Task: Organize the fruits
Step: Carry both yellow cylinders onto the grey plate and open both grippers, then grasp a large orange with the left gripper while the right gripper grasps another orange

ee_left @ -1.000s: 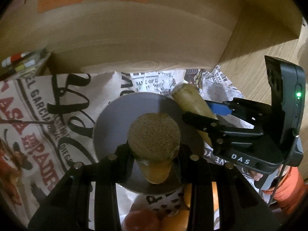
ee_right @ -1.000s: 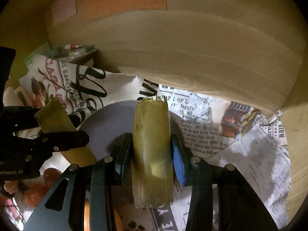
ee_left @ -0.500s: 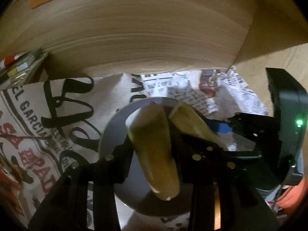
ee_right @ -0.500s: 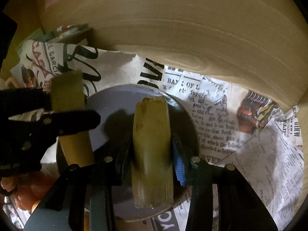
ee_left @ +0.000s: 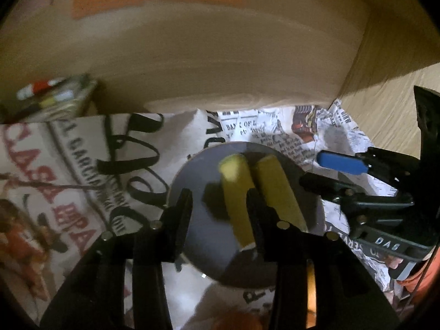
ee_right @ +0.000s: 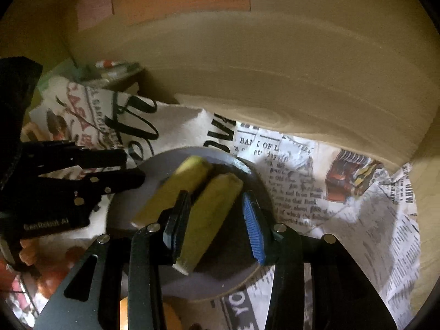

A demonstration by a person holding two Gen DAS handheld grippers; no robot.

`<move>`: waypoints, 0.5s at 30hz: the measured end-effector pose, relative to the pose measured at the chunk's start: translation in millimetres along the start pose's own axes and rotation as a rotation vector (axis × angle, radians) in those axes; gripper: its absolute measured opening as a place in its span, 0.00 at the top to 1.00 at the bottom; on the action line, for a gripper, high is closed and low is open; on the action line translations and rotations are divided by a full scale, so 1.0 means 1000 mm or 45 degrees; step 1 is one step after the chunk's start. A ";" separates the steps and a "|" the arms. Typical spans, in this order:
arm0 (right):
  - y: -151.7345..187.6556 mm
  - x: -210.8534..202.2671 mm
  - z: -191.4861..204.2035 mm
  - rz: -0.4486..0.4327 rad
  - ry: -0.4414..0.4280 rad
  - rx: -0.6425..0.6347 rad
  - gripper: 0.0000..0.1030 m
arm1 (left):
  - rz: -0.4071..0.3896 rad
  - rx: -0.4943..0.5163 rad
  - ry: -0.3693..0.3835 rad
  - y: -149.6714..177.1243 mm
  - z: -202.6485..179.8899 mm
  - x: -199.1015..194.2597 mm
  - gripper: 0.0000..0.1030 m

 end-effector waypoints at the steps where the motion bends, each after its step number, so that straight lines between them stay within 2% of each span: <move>1: 0.000 -0.005 0.002 -0.010 0.001 -0.001 0.64 | -0.016 -0.002 -0.012 0.001 0.002 -0.008 0.60; 3: 0.001 -0.018 0.004 -0.037 0.000 -0.004 0.63 | -0.043 -0.008 -0.024 0.004 0.005 -0.022 0.60; 5: 0.002 -0.024 0.006 -0.059 -0.001 -0.007 0.60 | -0.066 -0.014 -0.037 0.008 0.007 -0.034 0.55; 7: 0.005 -0.033 0.011 -0.083 -0.001 -0.012 0.57 | -0.103 -0.013 -0.068 0.014 0.009 -0.048 0.45; 9: 0.010 -0.043 0.018 -0.101 -0.007 -0.013 0.55 | -0.127 0.001 -0.097 0.019 0.010 -0.059 0.42; 15: 0.032 -0.061 0.035 -0.117 -0.040 -0.013 0.49 | -0.116 0.006 -0.112 0.048 0.010 -0.077 0.34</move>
Point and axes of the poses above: each gripper's, at about its wrist camera, not at the fingertips, and x roughly the way its jaws point, z to its left, y to its underside, the point moved 9 cm from there along x, roughly the way its jaws point, and after that the axes turned 4 degrees about -y, right-handed, at the moved point
